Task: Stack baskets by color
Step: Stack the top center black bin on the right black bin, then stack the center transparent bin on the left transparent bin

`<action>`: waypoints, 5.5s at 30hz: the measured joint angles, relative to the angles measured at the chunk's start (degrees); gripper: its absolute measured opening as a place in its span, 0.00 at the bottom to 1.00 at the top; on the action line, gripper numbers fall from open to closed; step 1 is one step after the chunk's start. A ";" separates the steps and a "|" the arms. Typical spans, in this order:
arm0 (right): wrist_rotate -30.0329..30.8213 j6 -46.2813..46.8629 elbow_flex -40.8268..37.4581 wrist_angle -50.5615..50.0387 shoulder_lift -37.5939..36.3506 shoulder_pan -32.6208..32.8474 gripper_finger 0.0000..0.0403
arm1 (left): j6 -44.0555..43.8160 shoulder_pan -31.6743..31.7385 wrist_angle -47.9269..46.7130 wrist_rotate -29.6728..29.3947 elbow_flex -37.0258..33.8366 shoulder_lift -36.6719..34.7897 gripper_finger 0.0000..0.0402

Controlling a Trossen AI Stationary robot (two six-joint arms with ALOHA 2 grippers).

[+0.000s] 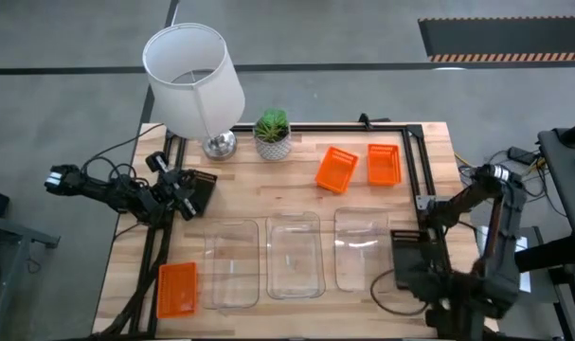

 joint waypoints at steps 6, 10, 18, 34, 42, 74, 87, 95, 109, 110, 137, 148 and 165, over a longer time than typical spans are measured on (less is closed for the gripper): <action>-0.63 4.74 -3.25 -0.07 3.77 2.24 0.02 | -0.02 0.00 0.04 0.00 0.00 1.30 0.05; -3.13 5.74 -4.80 0.01 5.81 2.26 0.02 | -0.04 0.01 0.32 0.00 0.00 1.61 0.05; -3.19 6.00 -5.43 0.65 8.21 2.65 0.02 | 0.02 0.01 0.32 0.00 0.00 1.76 0.05; -6.23 3.60 -5.58 0.42 14.01 2.63 0.02 | 0.04 0.00 0.37 0.01 0.00 1.76 0.05; -6.21 4.93 -5.58 0.33 14.85 2.63 0.09 | 0.04 0.00 0.38 0.00 0.00 1.76 0.05; -9.16 6.37 -6.70 2.44 10.91 1.97 0.04 | 0.07 0.00 0.34 0.00 0.00 1.87 0.05; -6.98 9.63 -6.98 0.35 9.65 0.44 0.02 | -0.01 -0.01 0.31 0.00 0.00 3.18 0.05; -5.60 12.81 -7.07 1.68 7.08 -0.57 0.02 | -3.05 -0.03 0.69 0.04 0.00 3.23 0.05; -7.57 13.34 -15.91 15.24 10.78 -0.28 0.02 | -4.66 -0.06 0.36 0.61 0.11 3.31 0.05; -7.67 13.37 -15.96 15.57 10.77 -0.30 0.02 | -4.66 -0.06 0.34 0.61 0.11 3.41 0.05; 47.47 -4.30 -11.72 4.69 -2.71 -2.97 0.02 | -37.01 -0.07 0.25 5.26 8.15 21.45 0.05; 54.58 -32.25 -23.32 30.25 -6.51 -13.27 0.02 | -39.15 -2.70 -8.97 5.31 25.54 38.51 0.05; 6.89 -97.91 -49.02 107.70 -19.18 -41.35 0.02 | -40.02 -3.64 -24.11 5.18 42.20 50.18 0.05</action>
